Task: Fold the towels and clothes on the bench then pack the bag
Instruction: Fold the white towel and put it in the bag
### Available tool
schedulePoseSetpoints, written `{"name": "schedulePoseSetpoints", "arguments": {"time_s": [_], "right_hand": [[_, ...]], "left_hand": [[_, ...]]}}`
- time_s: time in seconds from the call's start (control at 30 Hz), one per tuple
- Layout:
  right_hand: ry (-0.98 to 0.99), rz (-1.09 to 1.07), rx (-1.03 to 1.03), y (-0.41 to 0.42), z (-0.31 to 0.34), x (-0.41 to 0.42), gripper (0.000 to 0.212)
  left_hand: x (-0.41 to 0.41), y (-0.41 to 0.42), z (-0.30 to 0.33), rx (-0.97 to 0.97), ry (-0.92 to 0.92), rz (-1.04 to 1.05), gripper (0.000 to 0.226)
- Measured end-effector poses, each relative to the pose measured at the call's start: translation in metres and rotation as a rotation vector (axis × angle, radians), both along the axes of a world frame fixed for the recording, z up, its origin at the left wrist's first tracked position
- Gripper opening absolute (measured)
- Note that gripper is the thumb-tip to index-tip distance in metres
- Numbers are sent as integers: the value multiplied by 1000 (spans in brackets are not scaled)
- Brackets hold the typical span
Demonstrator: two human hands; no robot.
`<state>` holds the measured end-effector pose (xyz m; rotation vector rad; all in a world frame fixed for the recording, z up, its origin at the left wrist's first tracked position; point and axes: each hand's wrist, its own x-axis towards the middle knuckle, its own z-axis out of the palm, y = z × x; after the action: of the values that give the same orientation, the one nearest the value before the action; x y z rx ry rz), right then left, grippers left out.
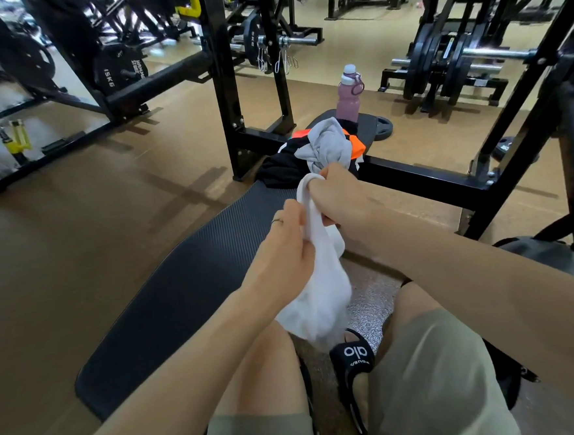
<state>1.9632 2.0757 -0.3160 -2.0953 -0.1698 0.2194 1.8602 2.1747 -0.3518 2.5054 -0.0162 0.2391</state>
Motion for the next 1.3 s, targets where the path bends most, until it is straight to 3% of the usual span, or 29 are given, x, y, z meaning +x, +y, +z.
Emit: {"name": "schedulePoseSetpoints", "arguments": {"time_s": [0.1, 0.23, 0.37, 0.53, 0.7, 0.83, 1.07, 1.2, 1.3], "right_hand": [[98, 1, 17, 4, -1, 0, 11], [111, 2, 24, 3, 1, -1, 17], [166, -39, 184, 5, 3, -6, 24], [-57, 7, 88, 8, 6, -9, 25], [-111, -63, 152, 6, 11, -7, 20], [-194, -106, 189, 2, 15, -5, 15], [-394, -272, 131, -15, 18, 5, 30], [-355, -389, 99, -36, 19, 26, 23], [-261, -388, 39, -51, 11, 36, 22]], "left_hand": [[4, -1, -3, 106, -89, 38, 8], [9, 2, -3, 96, -51, 87, 37], [13, 4, -7, 101, -18, 94, 21], [20, 2, -2, 32, 21, 202, 16], [23, -1, 7, 31, -18, 221, 22], [25, 4, 11, 129, -13, 211, 28], [10, 34, -8, 425, 171, 93, 27], [0, 68, -12, 513, 168, 75, 30], [-5, 87, -1, 456, 98, 33, 23]]}}
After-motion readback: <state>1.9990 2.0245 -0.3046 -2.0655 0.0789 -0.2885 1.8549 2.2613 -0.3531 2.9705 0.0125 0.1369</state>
